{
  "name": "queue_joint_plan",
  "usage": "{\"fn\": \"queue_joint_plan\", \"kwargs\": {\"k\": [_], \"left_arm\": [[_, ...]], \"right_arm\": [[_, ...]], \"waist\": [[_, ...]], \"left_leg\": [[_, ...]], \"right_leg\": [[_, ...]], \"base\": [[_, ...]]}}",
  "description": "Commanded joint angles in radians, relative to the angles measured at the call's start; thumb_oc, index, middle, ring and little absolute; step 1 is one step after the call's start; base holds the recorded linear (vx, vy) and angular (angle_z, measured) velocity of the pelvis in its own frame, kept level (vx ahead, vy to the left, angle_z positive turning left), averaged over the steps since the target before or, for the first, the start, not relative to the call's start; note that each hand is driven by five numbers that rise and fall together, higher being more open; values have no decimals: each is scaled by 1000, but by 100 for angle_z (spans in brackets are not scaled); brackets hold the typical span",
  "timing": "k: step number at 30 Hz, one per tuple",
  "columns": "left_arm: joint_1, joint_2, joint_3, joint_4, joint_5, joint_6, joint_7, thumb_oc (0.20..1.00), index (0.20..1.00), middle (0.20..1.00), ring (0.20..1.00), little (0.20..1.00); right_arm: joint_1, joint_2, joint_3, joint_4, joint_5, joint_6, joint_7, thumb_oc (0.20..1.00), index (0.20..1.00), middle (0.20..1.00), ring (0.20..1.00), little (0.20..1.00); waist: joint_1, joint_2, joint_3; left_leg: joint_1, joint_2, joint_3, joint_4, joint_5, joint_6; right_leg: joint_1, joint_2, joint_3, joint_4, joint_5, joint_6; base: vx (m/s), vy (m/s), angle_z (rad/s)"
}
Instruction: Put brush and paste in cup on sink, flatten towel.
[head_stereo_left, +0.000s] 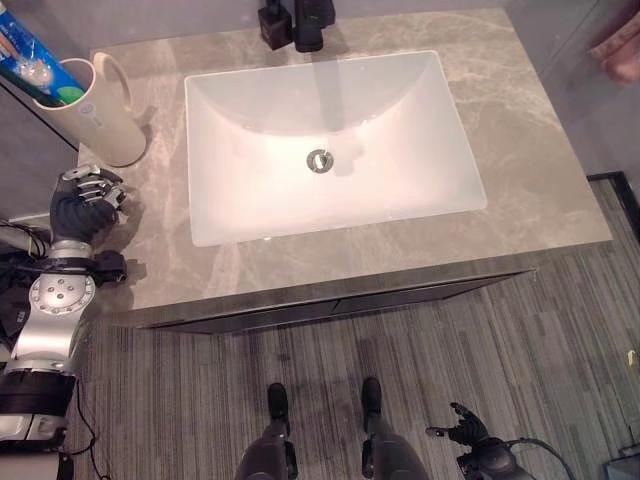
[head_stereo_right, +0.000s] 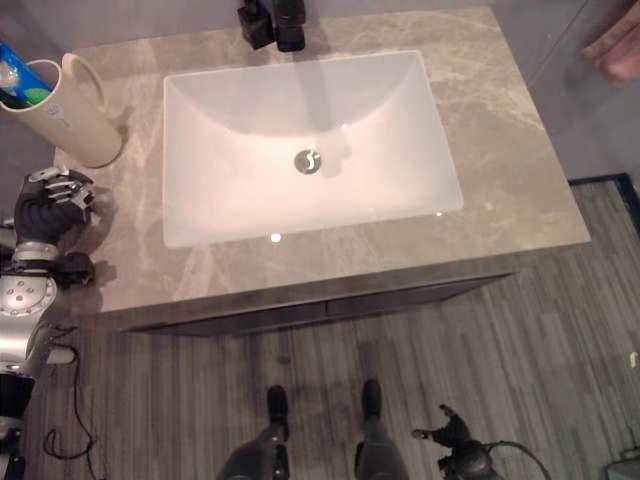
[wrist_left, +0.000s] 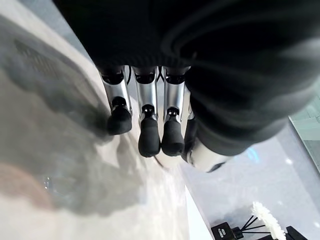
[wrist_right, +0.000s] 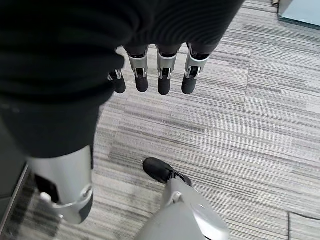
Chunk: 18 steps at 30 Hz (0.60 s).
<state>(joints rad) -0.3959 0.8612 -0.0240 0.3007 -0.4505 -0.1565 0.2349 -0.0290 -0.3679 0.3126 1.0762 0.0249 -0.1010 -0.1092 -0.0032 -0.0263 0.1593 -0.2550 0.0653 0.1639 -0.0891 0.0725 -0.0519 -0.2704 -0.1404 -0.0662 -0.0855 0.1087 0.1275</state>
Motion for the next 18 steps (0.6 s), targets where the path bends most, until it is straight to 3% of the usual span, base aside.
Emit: {"fn": "queue_joint_plan", "kwargs": {"k": [1, 8, 18], "left_arm": [[-167, 59, -17, 65, 37, -30, 50, 200, 200, 200, 200, 200], [-401, 107, -137, 245, 35, -20, 102, 200, 200, 200, 200, 200], [-604, 164, -258, 406, 34, -11, 118, 200, 200, 200, 200, 200]], "right_arm": [[-29, -22, -3, 6, 26, 16, -13, 1000, 1000, 1000, 1000, 1000], [-62, -17, 26, -14, 63, 7, -24, 1000, 1000, 1000, 1000, 1000], [-79, -27, 37, -15, 92, -8, -32, 1000, 1000, 1000, 1000, 1000]], "waist": [[-9, -16, 30], [-27, -22, 65], [-47, -30, 76]], "left_leg": [[-64, -31, -74, 18, 31, 5], [-124, -34, -66, 52, 29, 8], [-206, -29, -55, 103, 17, 13]], "right_leg": [[92, -75, -24, 7, -4, 54], [51, -81, -13, 2, 34, 62], [-8, -83, 17, -2, 63, 72]], "base": [[-32, 29, 6], [-27, 24, 3], [-8, 6, -4]]}}
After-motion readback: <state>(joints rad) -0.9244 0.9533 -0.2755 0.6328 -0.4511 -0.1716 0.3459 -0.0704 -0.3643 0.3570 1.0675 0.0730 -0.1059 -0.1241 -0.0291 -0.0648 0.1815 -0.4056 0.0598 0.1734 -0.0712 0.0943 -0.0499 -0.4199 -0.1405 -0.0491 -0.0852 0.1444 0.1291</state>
